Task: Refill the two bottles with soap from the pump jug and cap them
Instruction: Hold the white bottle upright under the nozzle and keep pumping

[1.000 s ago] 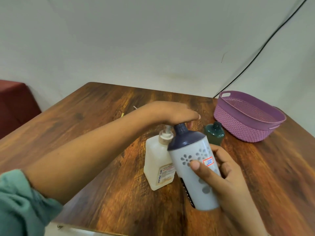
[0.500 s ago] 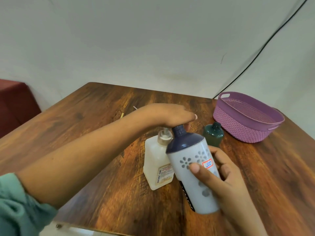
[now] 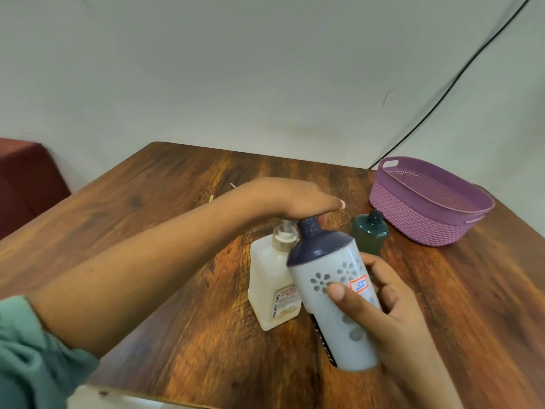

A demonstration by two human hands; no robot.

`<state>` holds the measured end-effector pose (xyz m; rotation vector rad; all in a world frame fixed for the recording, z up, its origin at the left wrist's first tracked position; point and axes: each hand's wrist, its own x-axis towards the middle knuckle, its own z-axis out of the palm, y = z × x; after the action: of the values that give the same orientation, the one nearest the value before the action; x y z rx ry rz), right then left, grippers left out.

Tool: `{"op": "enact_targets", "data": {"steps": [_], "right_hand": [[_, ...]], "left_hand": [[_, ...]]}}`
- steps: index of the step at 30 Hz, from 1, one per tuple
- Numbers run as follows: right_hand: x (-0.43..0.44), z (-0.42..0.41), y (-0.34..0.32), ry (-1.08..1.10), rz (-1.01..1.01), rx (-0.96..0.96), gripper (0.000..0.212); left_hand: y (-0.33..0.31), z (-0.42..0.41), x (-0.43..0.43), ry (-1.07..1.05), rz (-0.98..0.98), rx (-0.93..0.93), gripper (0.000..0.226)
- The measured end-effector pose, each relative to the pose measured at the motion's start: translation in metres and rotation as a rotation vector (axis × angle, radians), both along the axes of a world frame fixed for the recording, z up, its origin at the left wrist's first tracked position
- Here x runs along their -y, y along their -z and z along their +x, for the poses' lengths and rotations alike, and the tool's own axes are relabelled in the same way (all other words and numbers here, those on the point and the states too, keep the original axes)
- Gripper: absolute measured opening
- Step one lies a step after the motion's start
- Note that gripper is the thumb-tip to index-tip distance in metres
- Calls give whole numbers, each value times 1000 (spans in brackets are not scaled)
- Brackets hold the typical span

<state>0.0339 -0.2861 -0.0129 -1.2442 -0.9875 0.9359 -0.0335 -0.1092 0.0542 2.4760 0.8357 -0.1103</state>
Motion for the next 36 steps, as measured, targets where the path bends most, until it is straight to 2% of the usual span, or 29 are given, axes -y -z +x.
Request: {"op": "enact_targets", "data": {"steps": [7,12,16,19,25,27,30,36], "right_hand": [[-1,-5,3,8,-17,-6,53],[-1,-3,-6,17,4,23,57],[1,-2,-2,6,-21,29,57],[1,-4,3,9,-44,26,63],[2,-5,-4,30,-5,14,52],[2,-3,-7,21,7,34,57],[3,-3,-4,9,-1,63,65],[2,-5,6,11,-45,18,65]], "left_hand": [[-2,-4,3,6,-48,-27,52],[-16,-1,3,13,229,2,61],[-5,-5,8,9,67,-35,51],[-1,-6,9,6,47,-73,40],[-16,0,4,39,80,-103,43],[-17,1,4,66,101,-94,44],[-7,-3,6,36,27,-47,50],[1,-6,9,33,20,-53,40]]}}
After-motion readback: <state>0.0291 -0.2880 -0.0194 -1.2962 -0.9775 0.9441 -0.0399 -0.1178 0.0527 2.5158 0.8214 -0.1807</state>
